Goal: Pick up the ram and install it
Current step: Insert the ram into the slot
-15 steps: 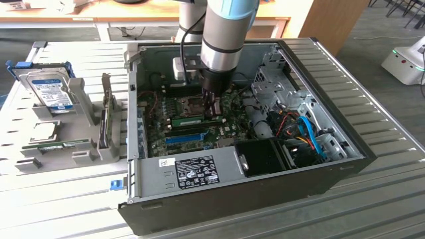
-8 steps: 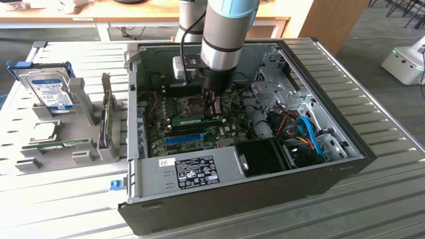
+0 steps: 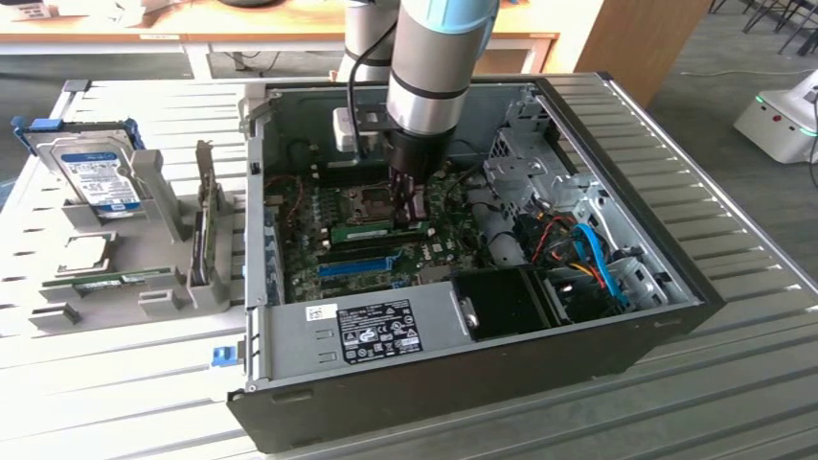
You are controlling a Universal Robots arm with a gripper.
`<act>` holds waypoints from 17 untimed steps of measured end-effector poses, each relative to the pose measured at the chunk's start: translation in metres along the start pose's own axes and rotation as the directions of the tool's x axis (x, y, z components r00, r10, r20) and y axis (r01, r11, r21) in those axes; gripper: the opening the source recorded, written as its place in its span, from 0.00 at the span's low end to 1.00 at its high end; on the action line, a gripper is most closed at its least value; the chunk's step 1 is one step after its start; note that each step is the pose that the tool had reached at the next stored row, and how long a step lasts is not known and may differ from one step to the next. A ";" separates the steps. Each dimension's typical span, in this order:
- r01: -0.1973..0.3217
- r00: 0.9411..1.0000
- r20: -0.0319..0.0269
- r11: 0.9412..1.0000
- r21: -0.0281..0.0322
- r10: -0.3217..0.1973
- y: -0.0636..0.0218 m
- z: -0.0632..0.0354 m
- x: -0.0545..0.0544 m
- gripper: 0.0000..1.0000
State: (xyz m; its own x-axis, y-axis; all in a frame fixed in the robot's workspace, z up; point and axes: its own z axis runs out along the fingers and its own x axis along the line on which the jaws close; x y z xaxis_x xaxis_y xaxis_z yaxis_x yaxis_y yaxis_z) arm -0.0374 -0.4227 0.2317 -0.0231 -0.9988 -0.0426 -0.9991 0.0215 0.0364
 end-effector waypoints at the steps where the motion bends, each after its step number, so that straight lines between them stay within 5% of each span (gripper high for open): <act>1: 0.000 1.000 0.000 1.000 0.000 0.000 -0.0003 0.0000 0.000 0.12; 7: 0.000 1.000 0.000 1.000 -0.001 0.000 -0.0005 0.0000 0.000 0.12; 11: 0.000 1.000 0.000 1.000 -0.009 0.000 -0.0018 -0.0001 0.000 0.12; 17: -0.001 1.000 0.000 1.000 -0.010 0.001 -0.0017 0.0000 0.000 0.12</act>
State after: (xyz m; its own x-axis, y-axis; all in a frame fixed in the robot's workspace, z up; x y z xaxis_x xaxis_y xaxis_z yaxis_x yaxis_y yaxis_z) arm -0.0357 -0.4226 0.2317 -0.0236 -0.9988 -0.0425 -0.9987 0.0216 0.0462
